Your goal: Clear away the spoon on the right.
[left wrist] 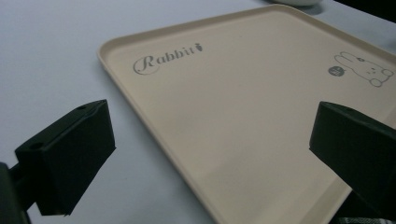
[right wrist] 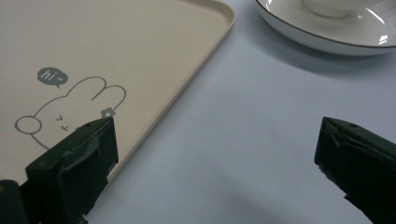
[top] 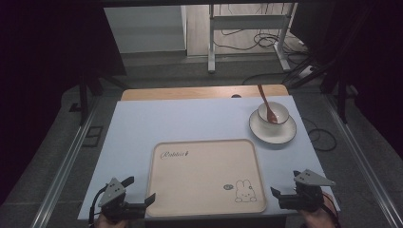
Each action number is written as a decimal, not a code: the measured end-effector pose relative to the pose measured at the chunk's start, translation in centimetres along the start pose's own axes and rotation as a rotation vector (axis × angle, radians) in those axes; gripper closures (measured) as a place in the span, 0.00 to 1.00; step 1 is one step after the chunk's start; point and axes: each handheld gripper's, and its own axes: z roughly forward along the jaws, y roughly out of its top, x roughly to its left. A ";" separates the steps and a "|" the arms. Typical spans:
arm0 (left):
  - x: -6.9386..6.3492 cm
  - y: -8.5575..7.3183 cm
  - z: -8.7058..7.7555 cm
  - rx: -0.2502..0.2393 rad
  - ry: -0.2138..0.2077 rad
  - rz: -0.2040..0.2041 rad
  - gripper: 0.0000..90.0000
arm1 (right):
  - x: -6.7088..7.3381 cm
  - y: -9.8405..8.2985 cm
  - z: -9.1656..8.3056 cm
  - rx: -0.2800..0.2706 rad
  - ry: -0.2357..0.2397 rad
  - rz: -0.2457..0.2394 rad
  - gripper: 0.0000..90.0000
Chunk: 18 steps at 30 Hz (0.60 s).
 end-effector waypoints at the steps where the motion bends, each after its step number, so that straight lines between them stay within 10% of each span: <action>1: 0.0 0.0 0.0 -0.001 0.002 -0.001 0.00 | 0.0 0.1 0.0 -0.008 0.007 -0.002 0.00; 18: -0.1 0.1 0.1 0.012 0.004 0.013 0.01 | -0.3 0.1 0.2 -0.023 0.048 0.003 0.00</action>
